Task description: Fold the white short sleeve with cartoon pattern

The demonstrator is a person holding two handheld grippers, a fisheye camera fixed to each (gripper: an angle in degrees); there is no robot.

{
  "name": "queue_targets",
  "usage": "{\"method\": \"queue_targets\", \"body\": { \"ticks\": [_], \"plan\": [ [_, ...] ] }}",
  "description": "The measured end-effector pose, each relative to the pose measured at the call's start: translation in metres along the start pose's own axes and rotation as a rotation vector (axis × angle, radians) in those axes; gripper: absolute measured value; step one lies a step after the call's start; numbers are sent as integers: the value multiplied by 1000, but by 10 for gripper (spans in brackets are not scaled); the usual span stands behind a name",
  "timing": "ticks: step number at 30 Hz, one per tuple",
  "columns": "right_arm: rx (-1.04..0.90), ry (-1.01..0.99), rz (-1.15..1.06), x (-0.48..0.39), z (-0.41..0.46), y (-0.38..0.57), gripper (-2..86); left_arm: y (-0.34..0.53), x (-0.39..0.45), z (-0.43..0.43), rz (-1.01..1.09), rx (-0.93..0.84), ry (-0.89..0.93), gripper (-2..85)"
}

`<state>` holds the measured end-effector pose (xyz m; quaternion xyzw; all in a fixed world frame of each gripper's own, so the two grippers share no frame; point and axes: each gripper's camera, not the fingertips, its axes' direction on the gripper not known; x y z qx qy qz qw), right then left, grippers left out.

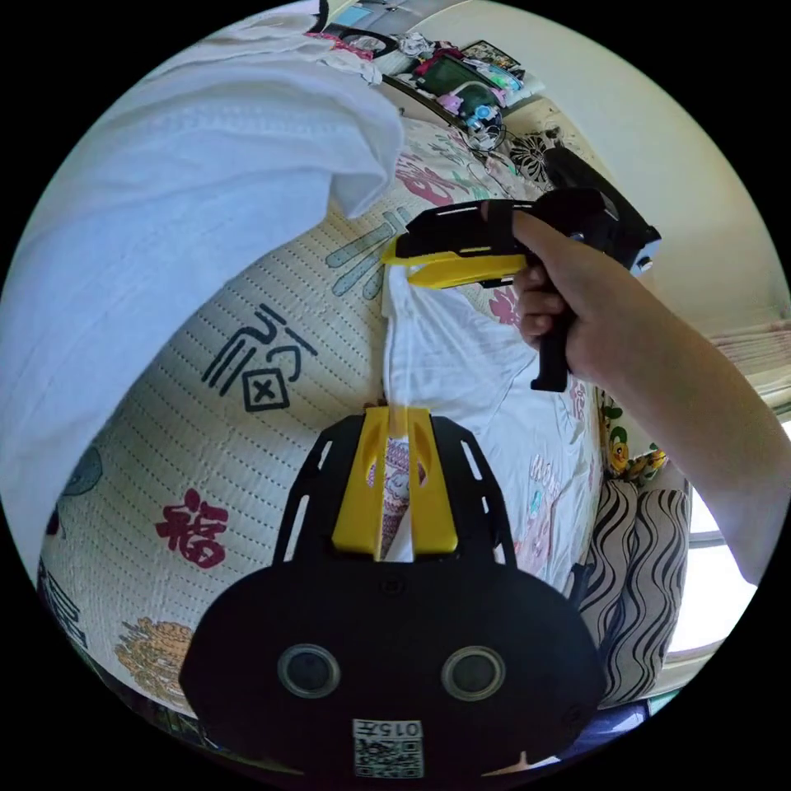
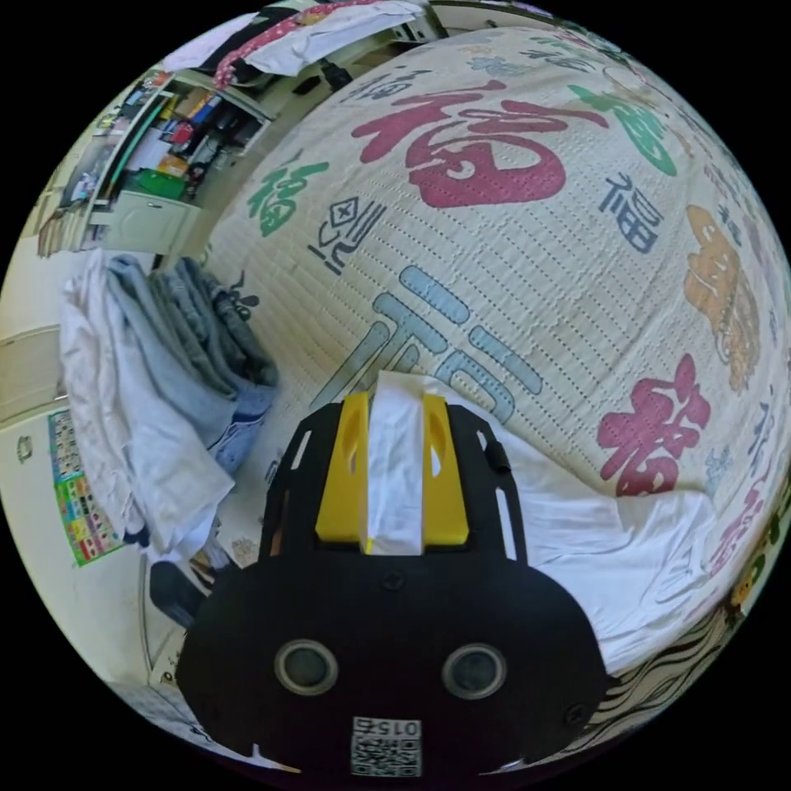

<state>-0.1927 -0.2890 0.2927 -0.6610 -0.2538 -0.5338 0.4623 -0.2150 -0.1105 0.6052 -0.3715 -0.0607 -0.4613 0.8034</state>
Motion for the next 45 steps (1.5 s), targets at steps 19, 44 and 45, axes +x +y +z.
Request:
{"method": "queue_targets", "body": {
  "ticks": [19,44,45],
  "plan": [
    [498,-467,282,191,-113,220,4,77,136,0,719,54,-155,-1],
    [224,-299,160,206,-150,116,94,27,63,54,223,-222,67,61],
    [199,-306,141,204,-151,106,97,25,50,52,128,-213,62,64]
  ]
}}
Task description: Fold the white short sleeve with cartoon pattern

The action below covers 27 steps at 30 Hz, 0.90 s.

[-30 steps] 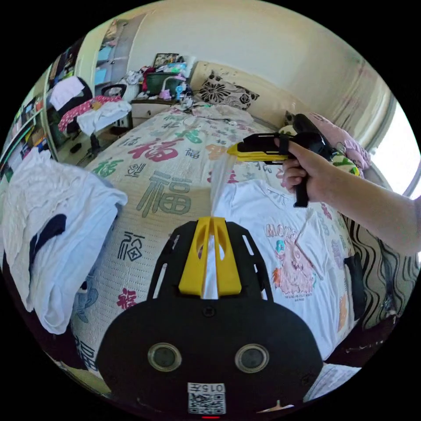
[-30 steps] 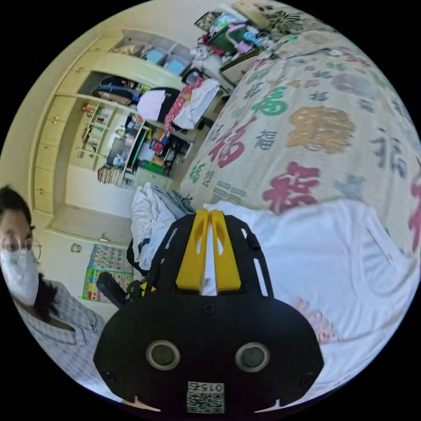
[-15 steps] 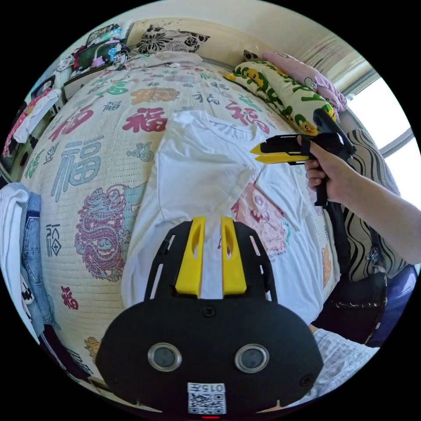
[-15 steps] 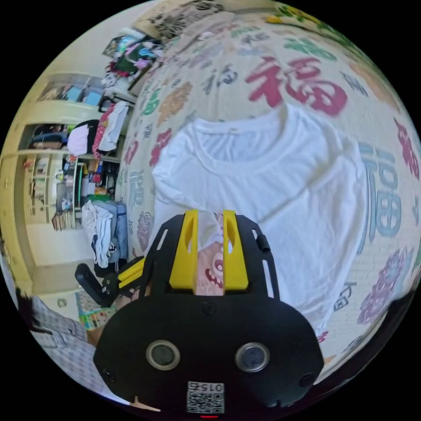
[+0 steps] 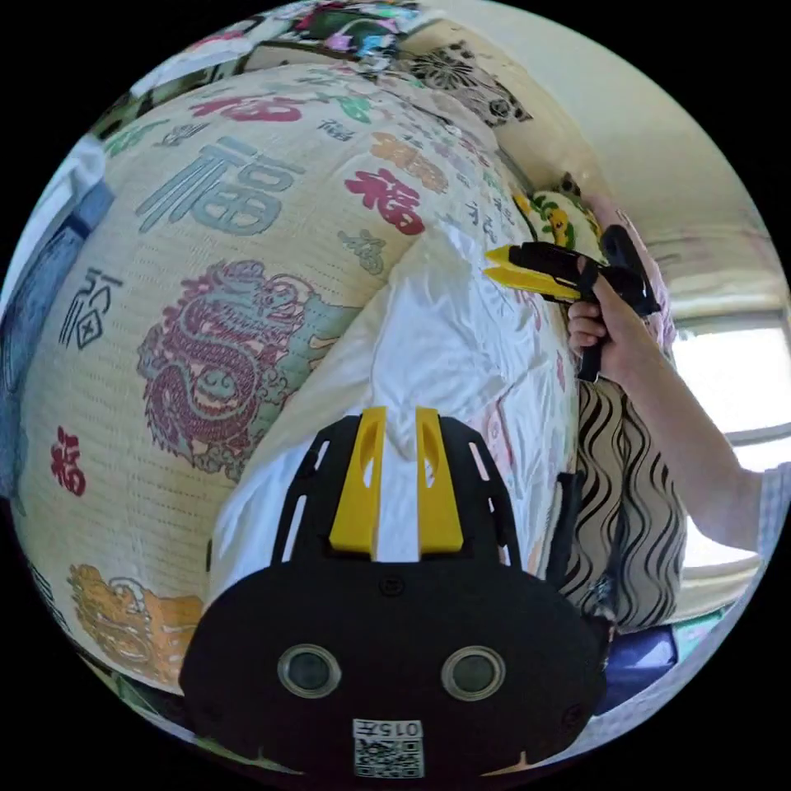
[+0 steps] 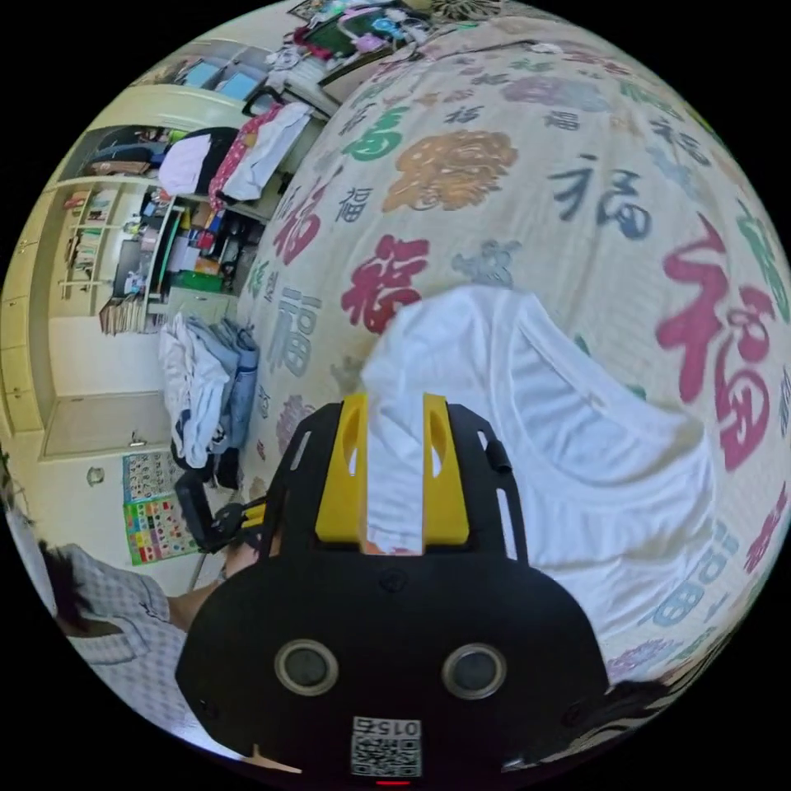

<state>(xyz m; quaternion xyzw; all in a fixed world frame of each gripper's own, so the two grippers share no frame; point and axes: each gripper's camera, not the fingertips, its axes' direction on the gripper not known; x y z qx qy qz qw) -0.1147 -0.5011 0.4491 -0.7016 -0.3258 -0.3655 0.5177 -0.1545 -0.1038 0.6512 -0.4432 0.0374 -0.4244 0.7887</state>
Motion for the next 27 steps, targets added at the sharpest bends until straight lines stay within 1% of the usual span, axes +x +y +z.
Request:
{"method": "queue_targets", "body": {
  "ticks": [1,2,4,6,7,9,11,13,15,18,20,22,24,26,27],
  "plan": [
    [-70,-1,-25,-5,8,-19,98,0,-11,-2,-74,35,2,67],
    [-135,0,-30,-8,19,-35,99,0,-15,-2,-104,52,21,68],
    [-215,-10,-32,-13,34,-53,91,-7,-27,3,-184,80,133,67],
    [-293,-15,-24,-16,46,-66,60,-13,-30,9,-204,74,102,51],
    [-305,11,-30,-19,49,-71,25,-14,-33,12,-216,75,67,32],
    [-251,60,-52,-23,42,-78,10,-12,-39,10,-230,98,94,15],
    [-175,93,-35,-19,28,-88,3,-8,-43,6,-234,125,74,7],
    [-198,154,-29,-14,30,-94,3,-7,-44,5,-220,134,65,4],
    [-218,159,-41,-13,36,-95,8,-11,-44,6,-209,127,61,5],
    [-164,152,-40,-15,28,-88,48,-17,-42,2,-182,105,63,9],
    [-104,182,-6,-13,10,-75,76,-17,-36,-7,-151,100,24,12],
    [-64,188,-33,-16,-4,-57,77,-15,-21,-22,-71,119,-42,19],
    [-126,170,-85,-19,-4,-38,80,-15,-7,-25,3,103,-41,28],
    [-243,176,-118,-18,9,-14,87,-18,7,-14,64,42,-27,44],
    [-270,180,-120,-17,13,-9,88,-20,13,-3,83,-6,-19,50]
  ]
}}
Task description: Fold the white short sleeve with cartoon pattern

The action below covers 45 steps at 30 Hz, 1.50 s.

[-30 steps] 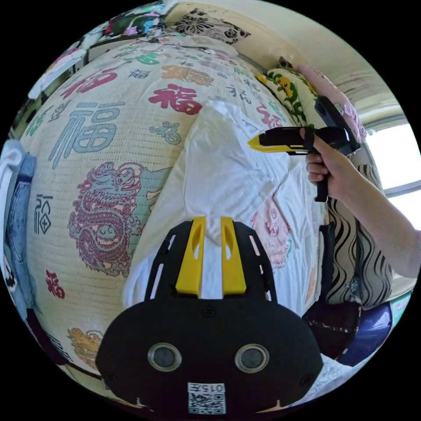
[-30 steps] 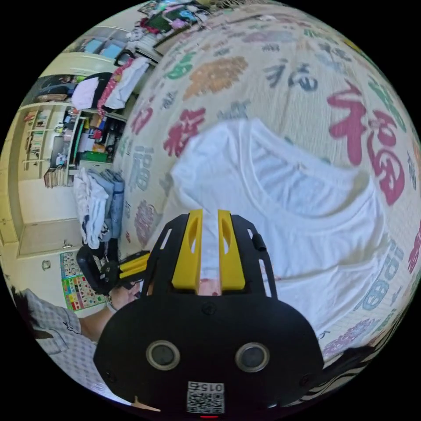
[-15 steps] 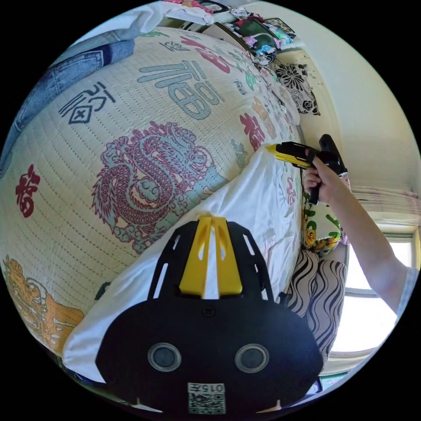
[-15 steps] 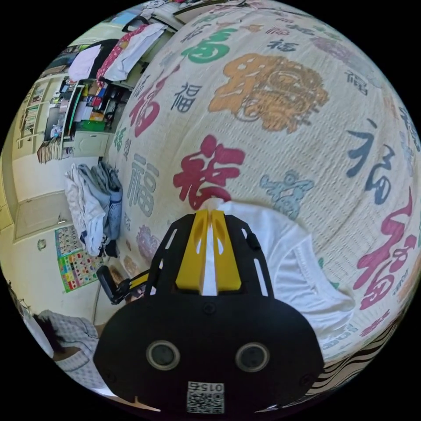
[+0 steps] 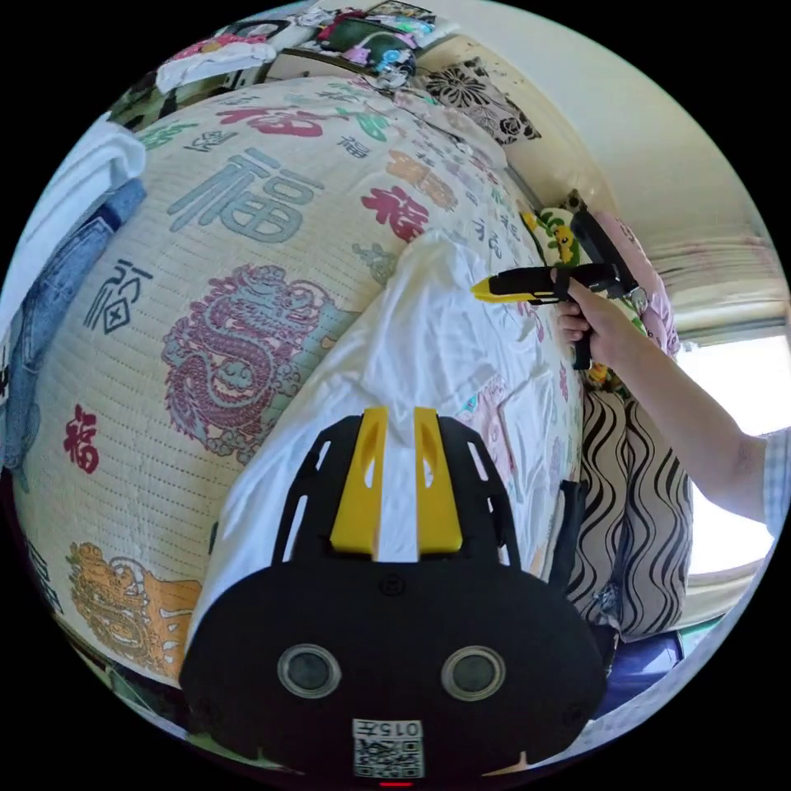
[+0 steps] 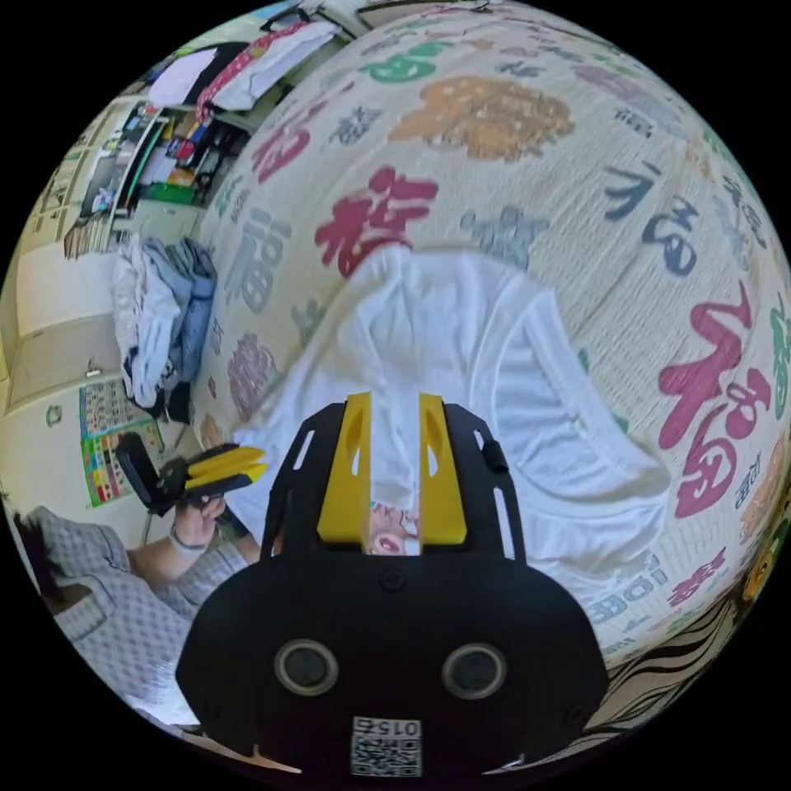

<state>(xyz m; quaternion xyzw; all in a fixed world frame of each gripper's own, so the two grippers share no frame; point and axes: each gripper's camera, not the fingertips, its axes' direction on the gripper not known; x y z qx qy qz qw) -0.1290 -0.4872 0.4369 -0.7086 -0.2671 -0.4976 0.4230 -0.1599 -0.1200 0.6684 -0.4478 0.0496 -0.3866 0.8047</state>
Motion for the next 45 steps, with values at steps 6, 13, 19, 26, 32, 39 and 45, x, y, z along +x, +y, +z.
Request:
{"method": "queue_targets", "body": {
  "ticks": [6,13,19,26,32,39,45],
  "plan": [
    [-32,30,6,-2,16,25,2,-6,11,27,-10,-57,6,5],
    [8,-48,56,2,-1,72,-8,-3,24,-2,2,-33,61,-4],
    [-16,-9,142,9,20,97,34,0,30,16,-2,-107,78,28],
    [26,-19,135,-15,34,133,10,-1,61,-7,87,-36,29,25],
    [47,-36,200,-14,48,154,-6,-15,79,13,154,-152,-18,39],
    [262,84,302,27,-12,215,53,-89,134,-45,519,-53,-16,79],
    [368,163,405,87,-39,227,81,-204,202,-11,643,-56,-157,109]
  ]
}}
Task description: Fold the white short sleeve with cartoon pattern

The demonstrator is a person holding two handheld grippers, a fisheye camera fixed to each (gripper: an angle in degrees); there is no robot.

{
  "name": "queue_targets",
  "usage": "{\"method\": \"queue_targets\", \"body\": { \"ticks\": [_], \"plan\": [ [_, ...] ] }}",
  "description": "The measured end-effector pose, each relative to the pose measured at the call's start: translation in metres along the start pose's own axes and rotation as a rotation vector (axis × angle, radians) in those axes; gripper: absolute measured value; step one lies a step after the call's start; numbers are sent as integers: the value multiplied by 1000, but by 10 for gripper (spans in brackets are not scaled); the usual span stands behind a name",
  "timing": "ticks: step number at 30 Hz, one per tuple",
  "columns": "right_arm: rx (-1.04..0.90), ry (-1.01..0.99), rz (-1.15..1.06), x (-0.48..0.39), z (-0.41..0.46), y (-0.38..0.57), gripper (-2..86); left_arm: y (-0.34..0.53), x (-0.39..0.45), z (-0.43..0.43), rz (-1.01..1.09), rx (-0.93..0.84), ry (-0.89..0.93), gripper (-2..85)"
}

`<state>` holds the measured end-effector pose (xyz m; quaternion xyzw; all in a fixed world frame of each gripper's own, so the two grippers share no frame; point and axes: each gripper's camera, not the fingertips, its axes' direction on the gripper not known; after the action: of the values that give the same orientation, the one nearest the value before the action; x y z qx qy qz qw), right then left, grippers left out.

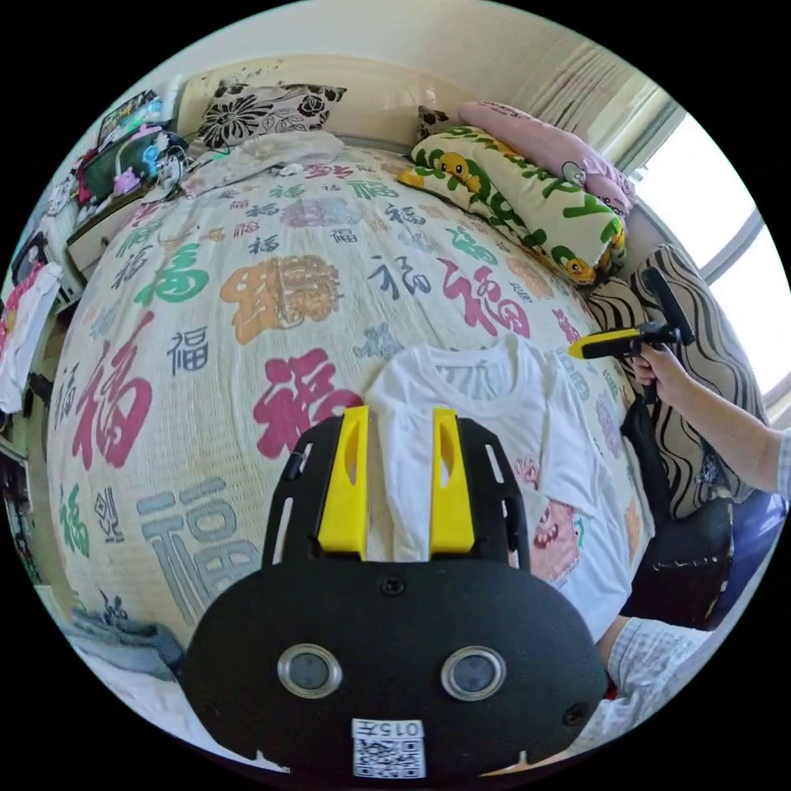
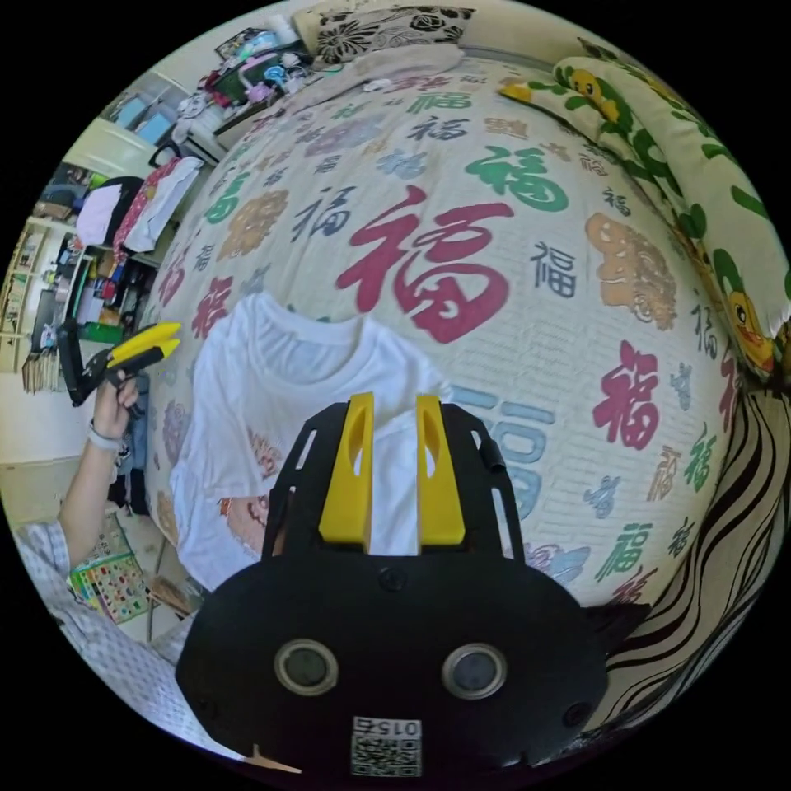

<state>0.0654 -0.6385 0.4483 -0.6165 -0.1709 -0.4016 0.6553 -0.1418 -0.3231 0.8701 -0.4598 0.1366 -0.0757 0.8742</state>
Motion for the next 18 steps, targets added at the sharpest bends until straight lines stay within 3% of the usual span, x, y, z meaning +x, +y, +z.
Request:
{"method": "queue_targets", "body": {
  "ticks": [8,12,16,18],
  "plan": [
    [-170,109,-89,-3,60,-16,88,-71,44,72,214,-388,-81,75],
    [-124,175,-121,-8,70,1,88,-68,68,76,317,-383,-153,71],
    [-74,160,-132,-1,76,19,77,-68,72,70,276,-372,-140,54],
    [-64,169,-156,0,78,27,17,-68,75,67,268,-374,-139,35]
  ]
}}
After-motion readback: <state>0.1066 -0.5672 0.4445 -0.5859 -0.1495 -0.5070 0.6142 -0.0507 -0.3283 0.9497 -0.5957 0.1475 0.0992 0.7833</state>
